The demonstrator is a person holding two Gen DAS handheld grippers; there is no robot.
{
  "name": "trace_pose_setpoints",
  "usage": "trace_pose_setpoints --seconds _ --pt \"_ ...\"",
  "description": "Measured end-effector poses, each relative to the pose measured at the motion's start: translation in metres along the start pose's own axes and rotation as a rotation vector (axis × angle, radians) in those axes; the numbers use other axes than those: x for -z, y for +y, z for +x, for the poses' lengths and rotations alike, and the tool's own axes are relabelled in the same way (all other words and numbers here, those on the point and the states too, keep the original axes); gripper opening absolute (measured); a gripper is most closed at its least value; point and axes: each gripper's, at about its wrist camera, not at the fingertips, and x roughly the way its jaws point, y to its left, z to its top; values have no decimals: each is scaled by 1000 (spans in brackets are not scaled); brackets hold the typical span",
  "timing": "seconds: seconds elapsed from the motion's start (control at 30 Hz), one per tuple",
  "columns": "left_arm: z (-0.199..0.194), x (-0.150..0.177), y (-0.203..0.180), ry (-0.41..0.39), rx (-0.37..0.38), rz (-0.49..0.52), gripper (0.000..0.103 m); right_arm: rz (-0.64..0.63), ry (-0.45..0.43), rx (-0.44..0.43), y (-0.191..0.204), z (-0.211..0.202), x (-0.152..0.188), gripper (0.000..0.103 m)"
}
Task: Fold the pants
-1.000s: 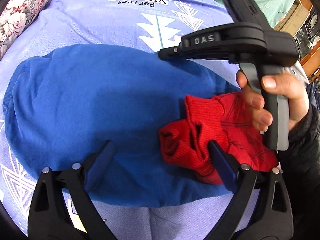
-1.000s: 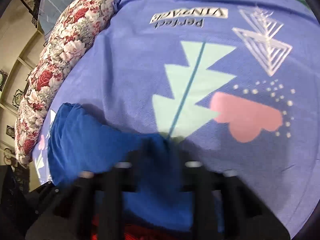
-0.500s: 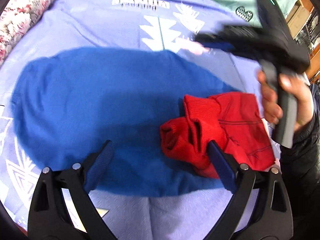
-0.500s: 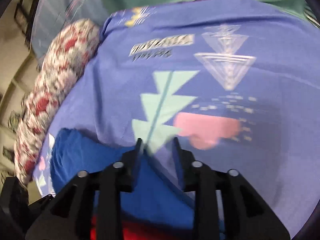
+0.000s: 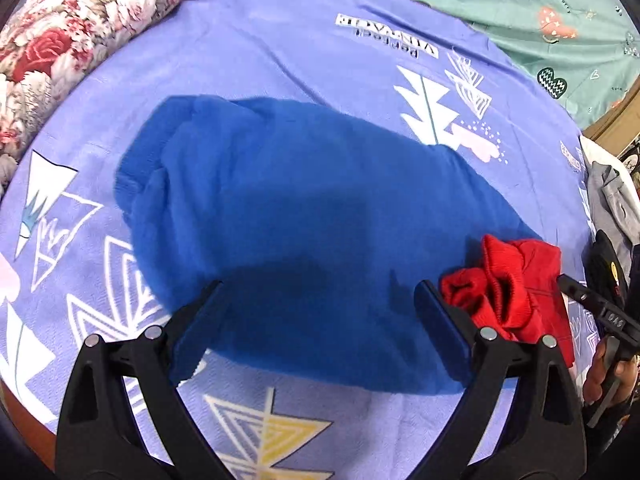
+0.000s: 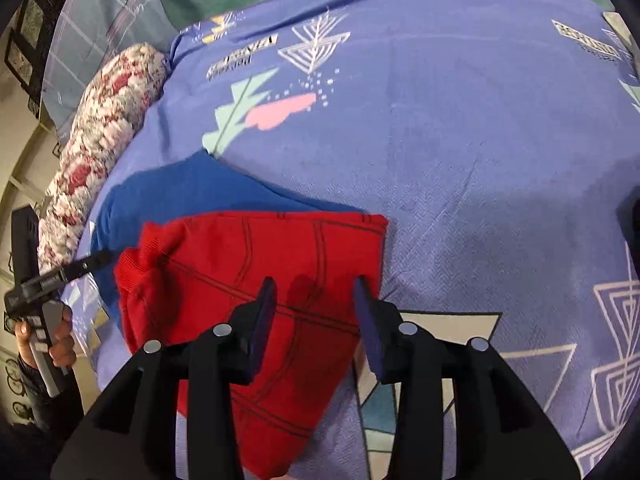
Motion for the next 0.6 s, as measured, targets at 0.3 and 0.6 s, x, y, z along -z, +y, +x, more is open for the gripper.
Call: trace_pose_setpoints --seconds 0.3,0.6 --pt "-5 3 23 1 -74 -54 95 -179 72 12 45 13 41 45" --pt "-2 9 35 16 -177 -71 95 -230 44 -82 92 14 26 51"
